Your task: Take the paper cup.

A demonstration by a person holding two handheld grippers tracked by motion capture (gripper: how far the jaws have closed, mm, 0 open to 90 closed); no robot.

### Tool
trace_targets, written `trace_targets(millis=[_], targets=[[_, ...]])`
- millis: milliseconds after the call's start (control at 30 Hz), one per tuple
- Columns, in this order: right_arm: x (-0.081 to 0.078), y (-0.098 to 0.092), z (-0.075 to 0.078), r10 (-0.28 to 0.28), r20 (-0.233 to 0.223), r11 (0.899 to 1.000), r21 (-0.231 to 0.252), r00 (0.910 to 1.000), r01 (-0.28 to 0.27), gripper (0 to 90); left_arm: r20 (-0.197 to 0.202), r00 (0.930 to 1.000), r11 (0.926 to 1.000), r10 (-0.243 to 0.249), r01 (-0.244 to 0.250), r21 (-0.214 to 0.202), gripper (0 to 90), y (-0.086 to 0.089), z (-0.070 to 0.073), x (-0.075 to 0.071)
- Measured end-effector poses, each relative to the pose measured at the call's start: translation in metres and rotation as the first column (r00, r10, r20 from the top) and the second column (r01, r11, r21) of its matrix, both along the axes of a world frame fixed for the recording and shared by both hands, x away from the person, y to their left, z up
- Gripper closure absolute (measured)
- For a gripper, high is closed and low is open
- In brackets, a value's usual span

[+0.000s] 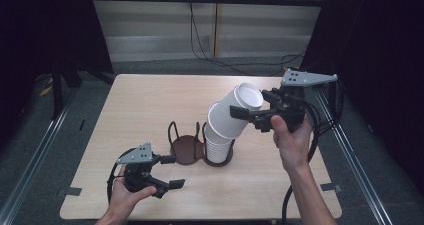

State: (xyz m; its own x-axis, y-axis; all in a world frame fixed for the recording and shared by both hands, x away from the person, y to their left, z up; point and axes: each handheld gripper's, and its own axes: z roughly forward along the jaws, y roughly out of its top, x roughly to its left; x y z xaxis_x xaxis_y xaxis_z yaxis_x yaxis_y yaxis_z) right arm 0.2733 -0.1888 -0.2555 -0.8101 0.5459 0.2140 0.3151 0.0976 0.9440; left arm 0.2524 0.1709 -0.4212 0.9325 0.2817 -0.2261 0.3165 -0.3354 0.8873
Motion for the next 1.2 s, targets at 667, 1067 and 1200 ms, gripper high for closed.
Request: trace_targets(millis=[667,1067,1200], targets=[[-0.026,0.013,-0.012,0.094,-0.016,0.996,0.003,0.9954,-0.094,23.5,0.092,0.9952,0.9994,-0.034,0.033,0.008,15.9,-0.009,0.036,0.002],[-0.029,0.028,-0.035,0.148,-0.044,0.989,-0.001,0.988,-0.148,23.6,0.11,0.9927,0.9961,-0.05,0.057,-0.067,15.9,-0.011,0.052,0.0],[-0.031,0.029,-0.042,0.155,-0.054,0.988,0.0,0.9864,-0.156,23.6,0.123,0.9912,0.9952,-0.049,0.059,-0.078,15.8,-0.013,0.055,-0.001]])
